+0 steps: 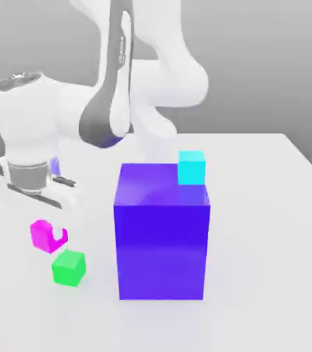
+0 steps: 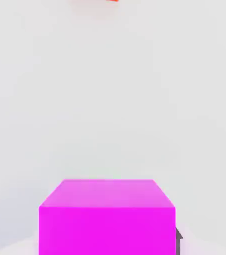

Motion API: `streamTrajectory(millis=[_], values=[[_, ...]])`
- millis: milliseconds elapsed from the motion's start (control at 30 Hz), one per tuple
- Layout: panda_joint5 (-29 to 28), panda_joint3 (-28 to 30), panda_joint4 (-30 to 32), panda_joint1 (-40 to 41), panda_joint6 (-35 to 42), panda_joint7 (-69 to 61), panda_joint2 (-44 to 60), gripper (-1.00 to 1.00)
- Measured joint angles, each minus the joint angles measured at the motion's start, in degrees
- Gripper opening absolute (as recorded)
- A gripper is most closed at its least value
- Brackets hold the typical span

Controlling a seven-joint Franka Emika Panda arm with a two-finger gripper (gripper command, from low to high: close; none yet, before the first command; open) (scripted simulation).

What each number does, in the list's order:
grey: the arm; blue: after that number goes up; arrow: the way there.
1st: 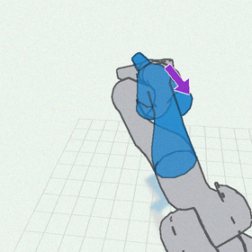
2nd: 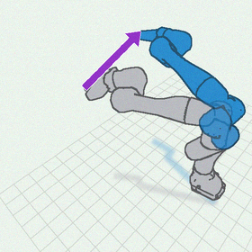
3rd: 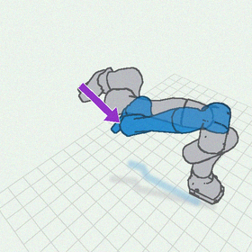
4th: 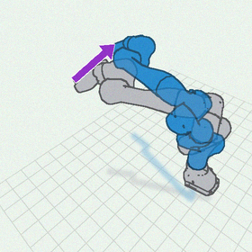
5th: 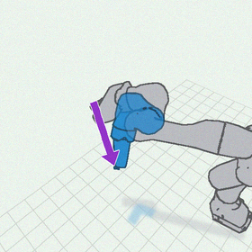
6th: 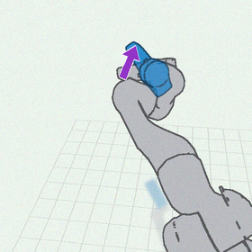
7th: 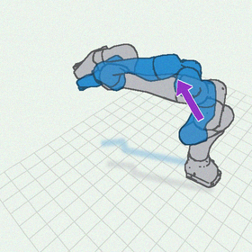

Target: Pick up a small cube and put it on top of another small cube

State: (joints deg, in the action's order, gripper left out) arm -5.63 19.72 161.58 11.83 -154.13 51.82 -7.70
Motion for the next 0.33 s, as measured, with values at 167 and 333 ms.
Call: streamTrajectory(millis=[167, 333], values=[[6.6, -0.9, 0.6, -1.4, -8.2, -4.0, 7.9, -1.0], [11.0, -3.0, 0.4, -0.3, -11.8, -7.1, 11.8, 1.0]])
